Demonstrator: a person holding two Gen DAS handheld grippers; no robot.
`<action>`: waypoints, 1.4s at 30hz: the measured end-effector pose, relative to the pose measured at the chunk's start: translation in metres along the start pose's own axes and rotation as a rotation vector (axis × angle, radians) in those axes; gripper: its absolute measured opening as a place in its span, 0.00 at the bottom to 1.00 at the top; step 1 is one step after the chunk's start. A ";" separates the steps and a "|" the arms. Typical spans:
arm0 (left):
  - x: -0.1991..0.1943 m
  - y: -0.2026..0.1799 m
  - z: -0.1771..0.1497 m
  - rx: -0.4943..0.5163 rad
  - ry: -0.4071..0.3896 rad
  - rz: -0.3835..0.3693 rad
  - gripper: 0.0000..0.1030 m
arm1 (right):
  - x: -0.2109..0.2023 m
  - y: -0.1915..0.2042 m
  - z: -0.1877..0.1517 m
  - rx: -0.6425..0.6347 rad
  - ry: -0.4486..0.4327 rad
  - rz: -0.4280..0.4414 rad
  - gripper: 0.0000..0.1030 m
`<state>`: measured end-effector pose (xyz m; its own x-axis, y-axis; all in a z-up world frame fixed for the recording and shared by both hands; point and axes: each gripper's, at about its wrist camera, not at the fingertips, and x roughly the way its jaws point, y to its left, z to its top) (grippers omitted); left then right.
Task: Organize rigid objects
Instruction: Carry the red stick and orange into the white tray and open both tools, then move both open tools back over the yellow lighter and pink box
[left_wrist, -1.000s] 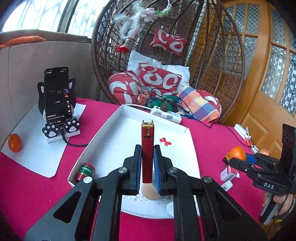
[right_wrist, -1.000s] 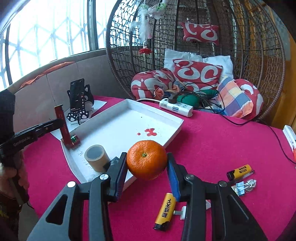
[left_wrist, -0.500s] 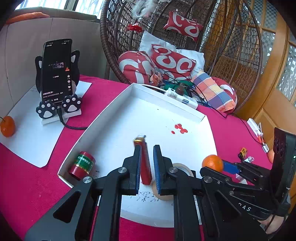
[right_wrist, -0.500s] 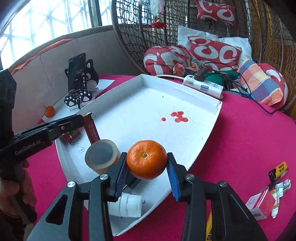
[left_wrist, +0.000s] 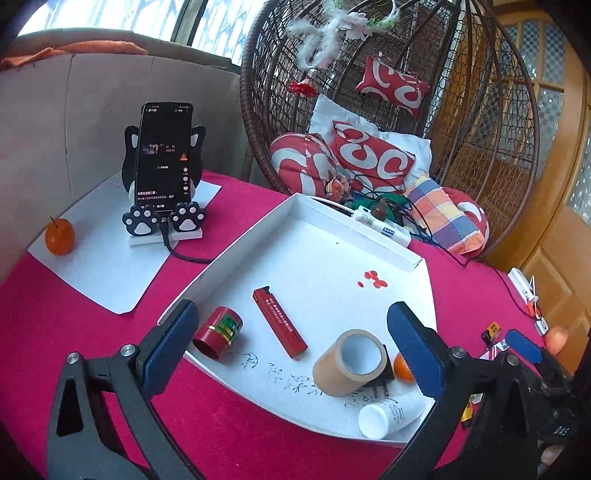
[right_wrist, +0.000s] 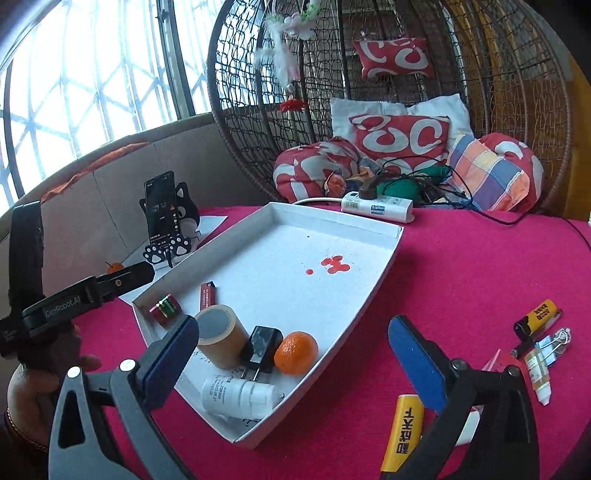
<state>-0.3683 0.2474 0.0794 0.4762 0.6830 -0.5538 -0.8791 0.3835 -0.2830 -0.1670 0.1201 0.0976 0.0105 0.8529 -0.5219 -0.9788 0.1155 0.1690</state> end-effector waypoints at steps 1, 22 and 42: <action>-0.002 -0.005 0.000 0.014 0.000 -0.005 1.00 | -0.008 -0.002 0.000 -0.005 -0.019 -0.013 1.00; 0.003 -0.175 -0.084 0.395 0.299 -0.399 1.00 | -0.116 -0.162 -0.041 0.355 -0.194 -0.333 1.00; 0.077 -0.223 -0.129 0.588 0.435 -0.202 0.90 | -0.118 -0.210 -0.080 0.474 -0.122 -0.326 1.00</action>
<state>-0.1383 0.1341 -0.0009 0.4692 0.3041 -0.8291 -0.5624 0.8268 -0.0150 0.0214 -0.0457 0.0573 0.3464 0.7841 -0.5149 -0.7229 0.5730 0.3861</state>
